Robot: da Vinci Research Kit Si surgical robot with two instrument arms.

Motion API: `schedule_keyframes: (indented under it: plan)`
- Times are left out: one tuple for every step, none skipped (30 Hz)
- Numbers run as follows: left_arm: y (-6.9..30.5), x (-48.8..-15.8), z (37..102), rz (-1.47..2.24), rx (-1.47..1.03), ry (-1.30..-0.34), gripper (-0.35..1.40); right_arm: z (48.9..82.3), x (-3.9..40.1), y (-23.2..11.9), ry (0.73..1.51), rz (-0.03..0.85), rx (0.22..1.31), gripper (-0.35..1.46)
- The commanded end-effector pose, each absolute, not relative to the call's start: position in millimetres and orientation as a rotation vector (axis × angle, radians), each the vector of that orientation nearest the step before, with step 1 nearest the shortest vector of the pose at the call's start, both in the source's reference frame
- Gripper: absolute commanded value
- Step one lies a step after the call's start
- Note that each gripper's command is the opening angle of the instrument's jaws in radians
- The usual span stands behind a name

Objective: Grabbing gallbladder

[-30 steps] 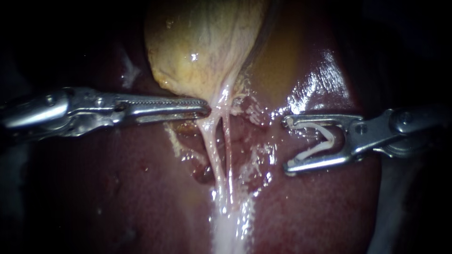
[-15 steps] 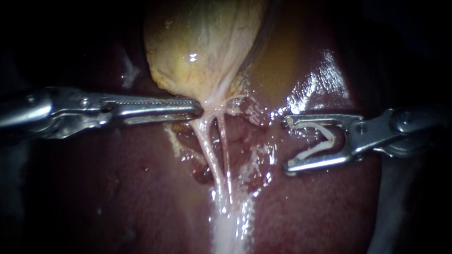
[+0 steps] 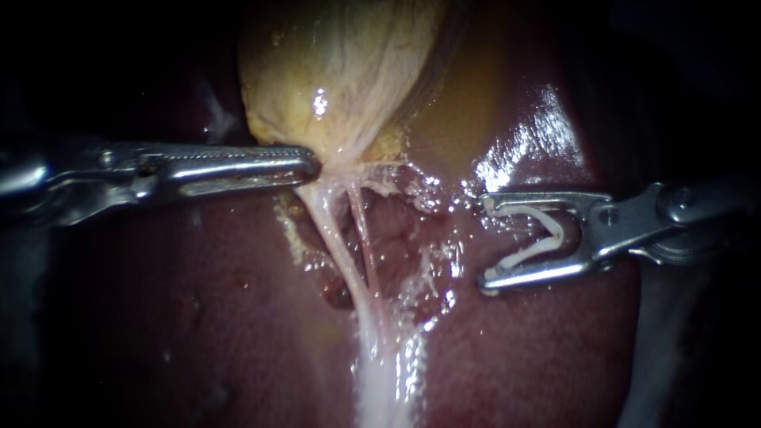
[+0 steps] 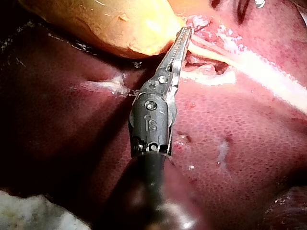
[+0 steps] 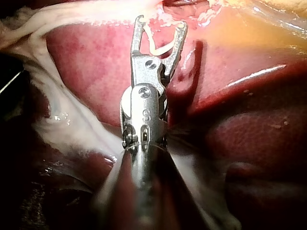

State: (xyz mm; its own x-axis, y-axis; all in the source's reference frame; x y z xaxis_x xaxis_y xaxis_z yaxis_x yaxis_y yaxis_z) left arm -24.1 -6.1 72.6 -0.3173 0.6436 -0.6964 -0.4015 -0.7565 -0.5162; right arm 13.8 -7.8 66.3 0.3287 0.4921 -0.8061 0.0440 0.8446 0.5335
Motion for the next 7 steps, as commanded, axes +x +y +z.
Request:
schedule_keyframes:
  plan:
    - [-6.2,-24.1,72.6,2.102,-1.272,-0.328,-0.35,66.3,13.8,-7.8,1.213,0.311,0.516,0.50]
    - [-6.2,-24.1,72.6,2.102,-1.272,-0.328,-0.35,66.3,13.8,-7.8,1.213,0.311,0.516,0.50]
    - [-6.2,-24.1,72.6,2.102,-1.272,-0.328,-0.35,66.3,13.8,-7.8,1.213,0.311,0.516,0.50]
    - [-6.2,-24.1,72.6,2.102,-1.272,-0.328,-0.35,66.3,13.8,-7.8,1.213,0.311,0.516,0.50]
    - [-6.2,-24.1,72.6,2.102,-1.272,-0.328,-0.35,66.3,13.8,-7.8,1.213,0.311,0.516,0.50]
    - [-6.2,-24.1,72.6,2.102,-1.272,-0.328,-0.35,66.3,13.8,-7.8,1.213,0.311,0.516,0.50]
    - [-6.2,-24.1,72.6,2.102,-1.272,-0.328,-0.35,66.3,13.8,-7.8,1.213,0.311,0.516,0.50]
